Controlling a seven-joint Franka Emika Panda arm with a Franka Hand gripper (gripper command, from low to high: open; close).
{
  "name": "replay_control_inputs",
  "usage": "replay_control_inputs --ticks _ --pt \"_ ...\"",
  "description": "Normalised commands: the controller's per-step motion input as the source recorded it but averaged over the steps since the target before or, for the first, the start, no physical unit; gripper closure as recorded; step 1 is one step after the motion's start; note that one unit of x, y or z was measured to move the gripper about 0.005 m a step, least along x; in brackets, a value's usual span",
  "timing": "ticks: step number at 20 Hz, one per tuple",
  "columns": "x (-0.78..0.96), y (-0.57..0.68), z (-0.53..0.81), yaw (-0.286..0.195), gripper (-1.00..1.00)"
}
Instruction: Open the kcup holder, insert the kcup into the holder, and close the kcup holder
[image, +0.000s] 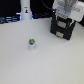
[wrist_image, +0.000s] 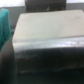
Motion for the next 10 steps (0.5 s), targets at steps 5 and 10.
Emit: replay_control_inputs --ticks 5,10 --pt "-0.06 0.06 0.0 -0.005 1.0" --pt "0.02 0.06 0.01 -0.001 1.0"
